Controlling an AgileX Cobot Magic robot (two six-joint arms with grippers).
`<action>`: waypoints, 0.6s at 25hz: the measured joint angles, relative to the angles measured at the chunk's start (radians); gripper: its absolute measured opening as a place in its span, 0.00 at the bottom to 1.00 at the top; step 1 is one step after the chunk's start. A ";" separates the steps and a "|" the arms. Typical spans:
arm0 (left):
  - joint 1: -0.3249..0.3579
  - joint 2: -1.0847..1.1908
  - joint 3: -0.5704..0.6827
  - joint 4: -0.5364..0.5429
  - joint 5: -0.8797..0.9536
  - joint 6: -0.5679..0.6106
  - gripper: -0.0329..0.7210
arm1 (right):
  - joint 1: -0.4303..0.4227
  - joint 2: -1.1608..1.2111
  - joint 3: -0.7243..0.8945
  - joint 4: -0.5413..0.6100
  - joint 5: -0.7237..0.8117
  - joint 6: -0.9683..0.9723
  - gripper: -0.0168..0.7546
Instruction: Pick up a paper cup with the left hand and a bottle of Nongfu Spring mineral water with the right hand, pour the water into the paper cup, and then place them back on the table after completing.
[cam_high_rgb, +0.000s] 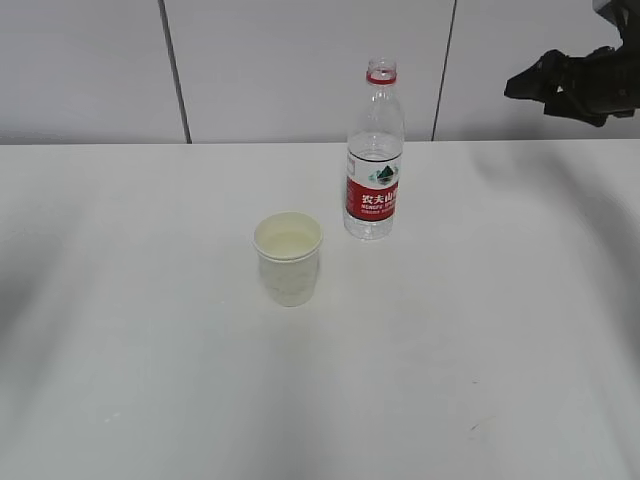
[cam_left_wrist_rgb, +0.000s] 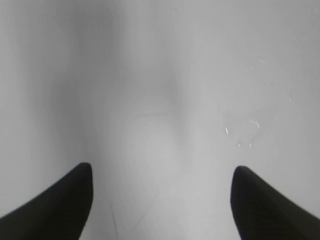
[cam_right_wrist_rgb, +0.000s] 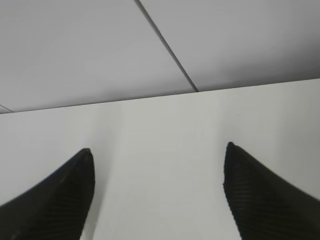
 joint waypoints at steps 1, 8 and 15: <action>0.000 -0.048 0.037 0.000 0.003 0.000 0.74 | 0.000 0.000 0.000 0.000 -0.011 -0.001 0.79; 0.000 -0.418 0.178 -0.017 0.069 0.001 0.74 | 0.000 0.000 0.000 0.000 -0.024 -0.013 0.79; 0.000 -0.741 0.280 -0.046 0.116 0.001 0.74 | 0.000 0.000 0.000 0.000 -0.028 -0.043 0.79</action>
